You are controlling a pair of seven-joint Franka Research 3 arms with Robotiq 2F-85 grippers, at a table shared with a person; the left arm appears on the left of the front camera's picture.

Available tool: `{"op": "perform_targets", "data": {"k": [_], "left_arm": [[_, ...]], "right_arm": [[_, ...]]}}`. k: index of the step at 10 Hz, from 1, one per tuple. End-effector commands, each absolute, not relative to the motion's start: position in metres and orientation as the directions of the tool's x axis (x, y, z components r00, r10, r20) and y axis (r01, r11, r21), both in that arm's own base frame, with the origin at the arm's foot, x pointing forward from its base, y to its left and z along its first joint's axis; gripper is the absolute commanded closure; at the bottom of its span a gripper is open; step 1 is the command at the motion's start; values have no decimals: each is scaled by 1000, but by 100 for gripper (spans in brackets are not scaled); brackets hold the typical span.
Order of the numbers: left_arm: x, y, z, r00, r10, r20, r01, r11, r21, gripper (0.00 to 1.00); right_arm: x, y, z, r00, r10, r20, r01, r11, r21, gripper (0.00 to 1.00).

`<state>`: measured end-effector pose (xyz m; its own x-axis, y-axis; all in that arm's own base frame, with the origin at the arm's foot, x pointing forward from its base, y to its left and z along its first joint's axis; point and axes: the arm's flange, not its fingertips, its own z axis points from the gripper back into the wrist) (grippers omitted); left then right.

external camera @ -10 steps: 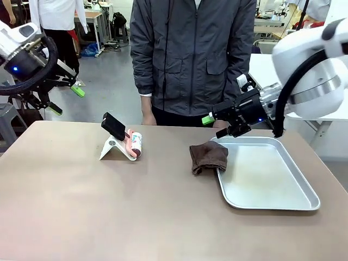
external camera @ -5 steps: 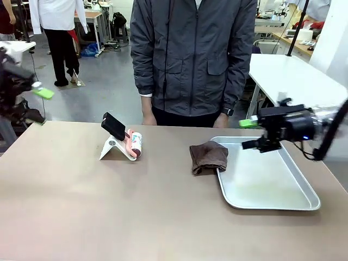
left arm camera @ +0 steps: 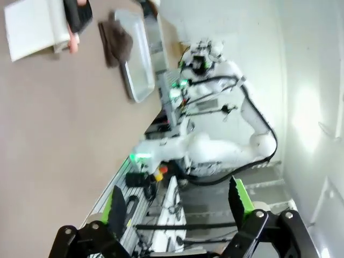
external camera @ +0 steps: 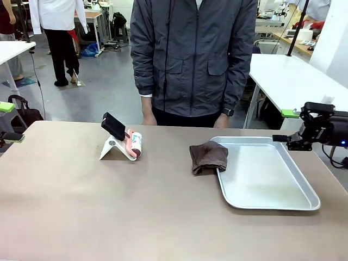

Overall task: Clean the surface of the table.
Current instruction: Return the Lint Roller and towel to their original positions.

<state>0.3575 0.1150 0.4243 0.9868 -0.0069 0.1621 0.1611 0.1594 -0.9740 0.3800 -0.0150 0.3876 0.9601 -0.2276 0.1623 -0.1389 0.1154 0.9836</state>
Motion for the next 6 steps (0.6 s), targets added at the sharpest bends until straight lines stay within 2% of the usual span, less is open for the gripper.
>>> {"op": "perform_targets", "data": {"k": [1, 6], "left_arm": [[350, 109, 431, 982, -64, 179, 188, 196, -962, 0], [350, 109, 431, 982, -64, 179, 188, 196, -962, 0]], "right_arm": [[378, -12, 394, 965, -212, 157, -135, 112, 984, 0], [378, -12, 394, 965, -212, 157, -135, 112, 984, 0]]}}
